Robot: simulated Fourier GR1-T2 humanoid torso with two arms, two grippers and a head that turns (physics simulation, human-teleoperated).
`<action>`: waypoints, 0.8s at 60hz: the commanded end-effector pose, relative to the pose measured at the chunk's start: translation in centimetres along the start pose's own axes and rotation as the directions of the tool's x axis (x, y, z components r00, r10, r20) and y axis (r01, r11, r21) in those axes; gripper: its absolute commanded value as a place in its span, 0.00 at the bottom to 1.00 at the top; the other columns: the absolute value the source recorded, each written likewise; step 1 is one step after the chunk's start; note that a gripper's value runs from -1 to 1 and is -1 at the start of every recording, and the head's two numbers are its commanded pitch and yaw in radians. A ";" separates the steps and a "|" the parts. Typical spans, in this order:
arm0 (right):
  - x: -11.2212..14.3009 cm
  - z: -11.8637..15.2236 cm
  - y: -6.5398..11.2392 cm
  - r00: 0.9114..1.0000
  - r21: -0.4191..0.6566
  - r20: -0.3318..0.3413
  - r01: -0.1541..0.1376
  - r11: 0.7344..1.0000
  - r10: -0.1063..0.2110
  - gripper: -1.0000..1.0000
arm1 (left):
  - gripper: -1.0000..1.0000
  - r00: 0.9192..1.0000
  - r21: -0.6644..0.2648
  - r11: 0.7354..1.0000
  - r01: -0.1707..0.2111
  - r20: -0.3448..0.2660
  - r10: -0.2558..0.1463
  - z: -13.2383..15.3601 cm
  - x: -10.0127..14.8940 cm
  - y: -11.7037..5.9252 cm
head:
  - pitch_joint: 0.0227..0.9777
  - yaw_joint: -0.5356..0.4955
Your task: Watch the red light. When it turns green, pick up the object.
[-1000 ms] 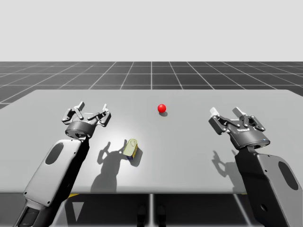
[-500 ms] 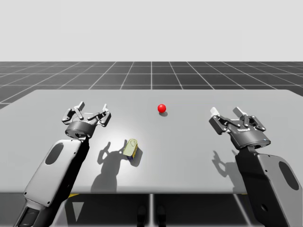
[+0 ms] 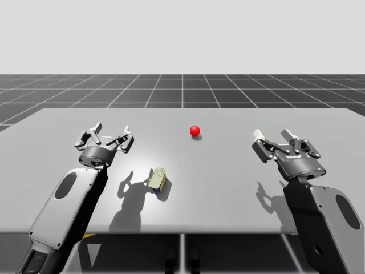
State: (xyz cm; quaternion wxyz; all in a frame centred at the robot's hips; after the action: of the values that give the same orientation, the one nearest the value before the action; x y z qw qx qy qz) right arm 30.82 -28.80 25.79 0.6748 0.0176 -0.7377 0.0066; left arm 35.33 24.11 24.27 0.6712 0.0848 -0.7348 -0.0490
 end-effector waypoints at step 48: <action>0.0 0.0 -0.1 1.000 -0.006 0.010 -0.012 1.000 0.012 0.00 | 0.00 1.000 0.003 1.000 0.007 0.003 -0.007 0.0 0.0 0.0 | 0.60 0.42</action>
State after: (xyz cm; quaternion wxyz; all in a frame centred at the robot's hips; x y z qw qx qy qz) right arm 30.79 -28.83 25.82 0.6715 0.0121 -0.7409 0.0087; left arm 35.31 24.13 24.26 0.6699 0.0881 -0.7355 -0.0504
